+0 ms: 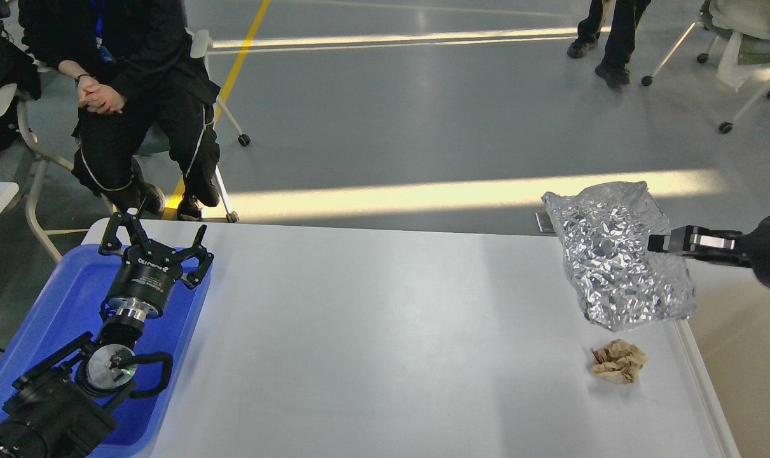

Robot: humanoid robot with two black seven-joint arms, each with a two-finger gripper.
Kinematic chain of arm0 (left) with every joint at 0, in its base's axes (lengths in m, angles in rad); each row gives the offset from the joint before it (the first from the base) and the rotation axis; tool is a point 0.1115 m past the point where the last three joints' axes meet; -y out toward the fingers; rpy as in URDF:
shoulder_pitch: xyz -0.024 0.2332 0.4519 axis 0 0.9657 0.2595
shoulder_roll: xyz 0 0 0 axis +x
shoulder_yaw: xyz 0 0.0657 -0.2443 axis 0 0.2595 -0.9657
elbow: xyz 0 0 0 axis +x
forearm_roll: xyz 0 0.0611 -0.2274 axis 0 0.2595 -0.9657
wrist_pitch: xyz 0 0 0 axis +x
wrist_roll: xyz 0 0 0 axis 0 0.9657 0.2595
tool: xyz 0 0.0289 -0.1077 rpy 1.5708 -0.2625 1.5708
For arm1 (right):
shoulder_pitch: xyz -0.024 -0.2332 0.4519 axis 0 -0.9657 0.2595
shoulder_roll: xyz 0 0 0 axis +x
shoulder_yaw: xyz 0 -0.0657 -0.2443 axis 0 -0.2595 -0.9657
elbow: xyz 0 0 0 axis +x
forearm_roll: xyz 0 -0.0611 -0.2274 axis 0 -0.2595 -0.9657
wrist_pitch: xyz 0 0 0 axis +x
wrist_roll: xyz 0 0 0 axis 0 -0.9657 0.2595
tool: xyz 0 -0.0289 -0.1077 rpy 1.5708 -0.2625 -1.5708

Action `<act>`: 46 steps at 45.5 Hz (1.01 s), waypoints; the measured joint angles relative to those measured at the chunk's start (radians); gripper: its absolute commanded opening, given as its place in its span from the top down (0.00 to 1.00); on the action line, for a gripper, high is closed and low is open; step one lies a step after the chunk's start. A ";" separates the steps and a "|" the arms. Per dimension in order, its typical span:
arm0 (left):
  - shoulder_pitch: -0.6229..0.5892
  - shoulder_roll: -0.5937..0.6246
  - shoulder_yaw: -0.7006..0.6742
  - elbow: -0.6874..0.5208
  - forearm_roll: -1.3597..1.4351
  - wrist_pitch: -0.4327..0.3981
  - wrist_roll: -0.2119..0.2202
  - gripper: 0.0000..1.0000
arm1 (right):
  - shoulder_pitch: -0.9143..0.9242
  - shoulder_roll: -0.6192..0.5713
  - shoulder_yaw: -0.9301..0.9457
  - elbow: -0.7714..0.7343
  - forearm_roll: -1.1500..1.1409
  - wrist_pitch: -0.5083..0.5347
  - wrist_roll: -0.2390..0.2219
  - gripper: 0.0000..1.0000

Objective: Tidy desktop
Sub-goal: 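Carry the foil bag with the right gripper over the white bin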

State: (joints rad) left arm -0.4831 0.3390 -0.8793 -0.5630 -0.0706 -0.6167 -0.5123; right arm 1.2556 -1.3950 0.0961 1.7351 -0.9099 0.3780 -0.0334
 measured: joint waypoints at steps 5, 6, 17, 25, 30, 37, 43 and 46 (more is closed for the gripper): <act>0.000 0.000 0.000 0.000 0.000 0.000 0.000 0.00 | 0.009 -0.020 0.004 -0.004 0.048 -0.004 0.001 1.00; 0.000 0.000 0.000 0.000 0.000 0.000 0.000 0.00 | 0.010 -0.022 0.005 -0.006 0.057 -0.007 0.002 1.00; 0.000 0.000 0.000 0.000 0.000 0.000 0.000 0.00 | -0.026 -0.049 -0.001 -0.023 0.200 -0.104 0.032 1.00; 0.000 0.000 -0.001 0.000 0.000 0.000 0.000 0.00 | -0.104 -0.043 -0.007 -0.031 0.335 -0.240 0.068 1.00; 0.000 0.000 -0.001 0.000 0.000 0.000 0.000 0.00 | -0.143 -0.032 -0.008 -0.044 0.406 -0.308 0.086 1.00; 0.000 0.000 -0.001 0.000 0.000 0.000 0.000 0.00 | -0.215 -0.019 -0.009 -0.062 0.504 -0.410 0.145 1.00; 0.000 0.000 -0.001 0.000 0.000 0.000 0.000 0.00 | -0.286 0.003 -0.010 -0.090 0.579 -0.501 0.210 1.00; 0.000 0.000 -0.001 0.000 0.000 0.000 0.000 0.00 | -0.319 0.016 -0.010 -0.110 0.618 -0.532 0.237 1.00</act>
State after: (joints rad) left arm -0.4832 0.3390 -0.8798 -0.5630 -0.0705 -0.6166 -0.5123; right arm 0.9365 -1.3793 0.0866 1.6248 -0.2921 -0.1539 0.2036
